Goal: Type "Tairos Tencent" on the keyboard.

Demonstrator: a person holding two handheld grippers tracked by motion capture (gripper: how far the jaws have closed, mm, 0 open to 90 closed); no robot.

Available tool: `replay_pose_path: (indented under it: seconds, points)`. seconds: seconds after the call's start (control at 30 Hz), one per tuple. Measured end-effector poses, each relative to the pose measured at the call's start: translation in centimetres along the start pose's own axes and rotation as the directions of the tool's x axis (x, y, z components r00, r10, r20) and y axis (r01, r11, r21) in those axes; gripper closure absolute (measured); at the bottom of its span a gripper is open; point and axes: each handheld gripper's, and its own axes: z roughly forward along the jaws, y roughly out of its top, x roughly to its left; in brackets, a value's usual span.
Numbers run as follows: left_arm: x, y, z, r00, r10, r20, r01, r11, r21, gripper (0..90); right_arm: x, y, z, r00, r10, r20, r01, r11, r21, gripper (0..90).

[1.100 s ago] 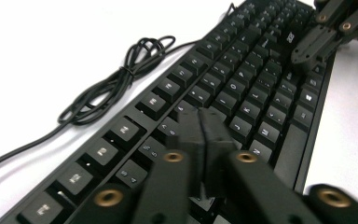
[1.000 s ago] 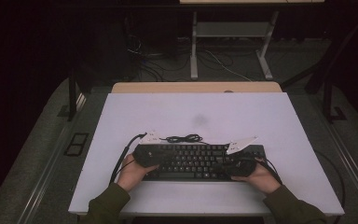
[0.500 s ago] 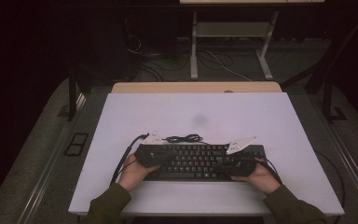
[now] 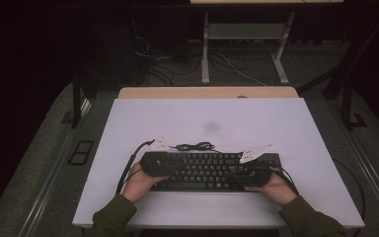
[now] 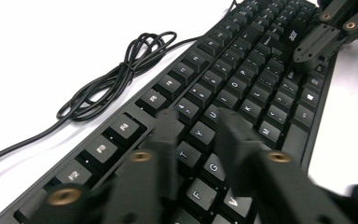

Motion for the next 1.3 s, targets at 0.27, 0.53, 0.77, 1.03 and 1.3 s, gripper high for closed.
replay_pose_path:
  seconds: [0.27,0.53,0.77,1.03,1.3]
  points:
    - [-0.1,-0.1,-0.5,0.9999,-0.008,0.008,0.008,0.9998,-0.019,42.2,0.1,0.2,-0.3,0.9999,-0.006,-0.009,0.005,1.0,-0.024,89.1]
    - [-0.2,-0.2,-0.9,1.0,0.001,0.007,-0.001,0.9995,-0.031,34.3,-0.1,0.6,-1.2,0.9999,0.006,-0.012,-0.007,0.997,-0.072,85.3]
    - [-0.4,-0.4,-1.2,1.0,0.0,0.002,0.0,0.9991,-0.042,28.4,-0.3,0.9,-1.6,0.9999,0.016,0.003,-0.015,0.993,-0.116,65.9]
    - [-0.3,-0.9,-1.8,1.0,-0.004,-0.005,0.004,0.9987,-0.05,25.3,-0.5,1.6,-1.6,0.9988,0.016,0.045,-0.009,0.987,-0.16,39.2]
    - [-0.1,-1.2,-2.3,0.9998,-0.015,-0.014,0.014,0.998,-0.062,25.4,-0.9,2.7,-1.4,0.9974,0.029,0.066,-0.015,0.979,-0.205,30.9]
